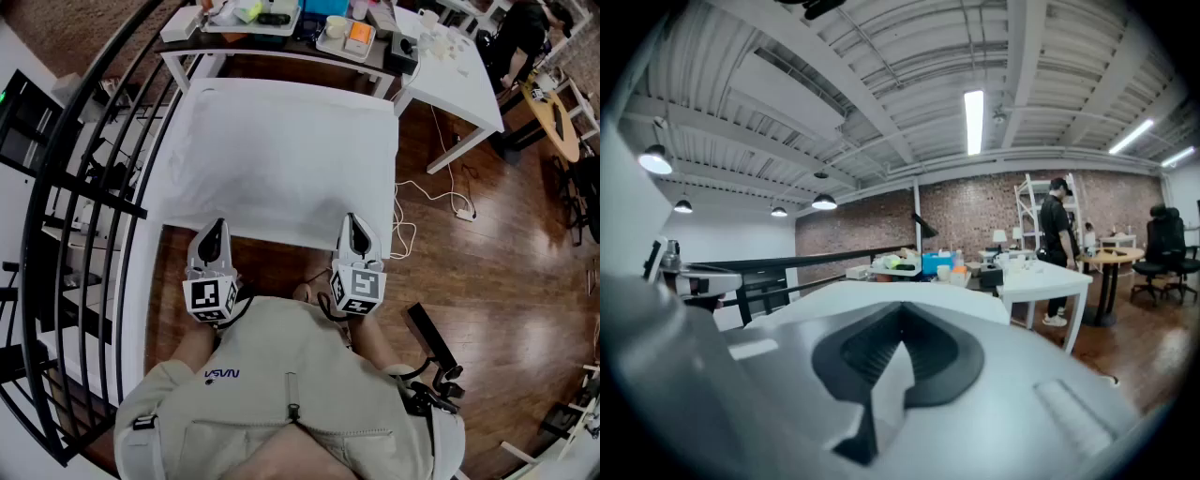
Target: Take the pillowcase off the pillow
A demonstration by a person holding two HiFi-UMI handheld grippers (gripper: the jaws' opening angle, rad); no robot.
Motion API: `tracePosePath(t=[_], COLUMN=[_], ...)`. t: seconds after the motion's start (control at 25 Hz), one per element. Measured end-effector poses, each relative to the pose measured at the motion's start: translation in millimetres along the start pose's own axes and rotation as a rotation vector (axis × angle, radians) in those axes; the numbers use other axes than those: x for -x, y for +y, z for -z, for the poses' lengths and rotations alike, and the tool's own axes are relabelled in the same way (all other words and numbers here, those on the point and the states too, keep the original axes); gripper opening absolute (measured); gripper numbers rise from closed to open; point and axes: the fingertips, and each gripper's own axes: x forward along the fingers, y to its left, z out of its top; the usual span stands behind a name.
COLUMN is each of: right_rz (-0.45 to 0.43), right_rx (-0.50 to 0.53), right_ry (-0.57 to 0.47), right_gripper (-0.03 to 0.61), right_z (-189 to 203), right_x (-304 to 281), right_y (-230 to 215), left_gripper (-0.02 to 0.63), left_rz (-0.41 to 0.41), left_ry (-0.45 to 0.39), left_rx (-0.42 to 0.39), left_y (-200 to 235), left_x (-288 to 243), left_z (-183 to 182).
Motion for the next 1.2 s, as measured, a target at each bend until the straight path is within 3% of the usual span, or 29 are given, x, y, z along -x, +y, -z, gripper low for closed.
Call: tracePosePath(t=[0.12,0.32,0.44,0.84,1.0,1.2], right_rz=[0.020,0.048,0.069,0.214,0.254,0.205], right_rx=[-0.008,-0.012,-0.005,0.048,0.087,0.119], right_ry=[0.017,0.030,0.035,0.104,0.158,0.304], right_gripper=[0.003,0.009,0.085,0.229,0.287,0.363], right_z=[8,15,11,-2,4,37], right_x=[-7,-22,-36,-76,-67,-68], right_y=[-8,-5,6,16,3,-29], left_gripper=[0.008,0.070,0.097,0.215,0.257,0.369], left_rz=[0.007,0.030,0.085,0.303,0.354,0.347], left_ry=[0.011,0.041,0.039,0.079,0.112,0.196], left_rx=[0.009,0.013,-0.002,0.022,0.019,-0.007], left_y=[4,25,41,95,102,98], left_x=[-1,-14,-36,-102,-114,-122], left_z=[5,18,16,28,35,59])
